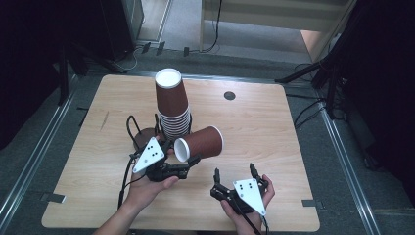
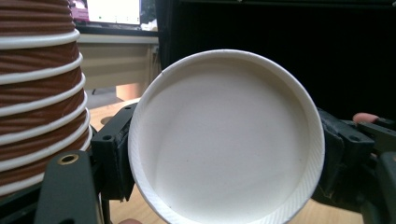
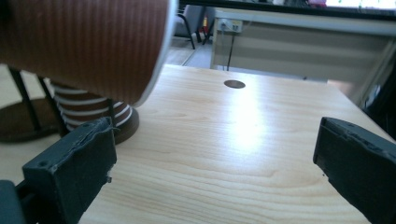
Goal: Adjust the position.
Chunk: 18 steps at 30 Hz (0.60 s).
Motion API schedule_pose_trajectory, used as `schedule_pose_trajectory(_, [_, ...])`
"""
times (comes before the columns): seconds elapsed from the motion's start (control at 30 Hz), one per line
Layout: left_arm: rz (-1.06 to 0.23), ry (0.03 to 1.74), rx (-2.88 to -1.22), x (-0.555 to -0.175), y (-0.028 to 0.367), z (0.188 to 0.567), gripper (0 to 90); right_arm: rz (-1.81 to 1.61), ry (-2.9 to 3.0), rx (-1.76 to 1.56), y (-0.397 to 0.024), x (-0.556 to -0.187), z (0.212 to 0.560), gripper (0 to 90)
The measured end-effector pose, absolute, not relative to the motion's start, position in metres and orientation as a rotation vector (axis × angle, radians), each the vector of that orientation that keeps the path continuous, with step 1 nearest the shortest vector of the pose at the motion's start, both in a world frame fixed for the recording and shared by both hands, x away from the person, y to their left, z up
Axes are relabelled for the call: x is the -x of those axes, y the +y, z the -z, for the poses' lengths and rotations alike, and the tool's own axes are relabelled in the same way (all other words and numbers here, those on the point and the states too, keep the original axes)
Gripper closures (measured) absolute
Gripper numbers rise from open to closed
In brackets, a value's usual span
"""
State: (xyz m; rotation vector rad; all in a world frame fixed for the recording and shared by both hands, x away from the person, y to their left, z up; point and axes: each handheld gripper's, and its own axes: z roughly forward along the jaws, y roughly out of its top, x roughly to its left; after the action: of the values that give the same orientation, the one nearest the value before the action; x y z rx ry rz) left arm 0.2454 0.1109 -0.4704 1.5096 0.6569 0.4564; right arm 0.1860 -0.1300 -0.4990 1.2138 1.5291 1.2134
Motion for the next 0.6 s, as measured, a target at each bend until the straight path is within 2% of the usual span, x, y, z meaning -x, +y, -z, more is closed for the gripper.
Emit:
schedule_pose_trajectory(0.37, [-0.473, 0.631, -1.480, -0.249, 0.102, 0.474, 22.5, -1.456, 1.425, -1.496, -0.145, -0.191, 0.481, 1.3])
schedule_pose_trajectory(0.6, [-0.485, 0.639, -1.467, -0.250, 0.102, 0.476, 22.5, -1.644, 1.345, -1.672, -0.139, -0.189, 0.474, 0.0])
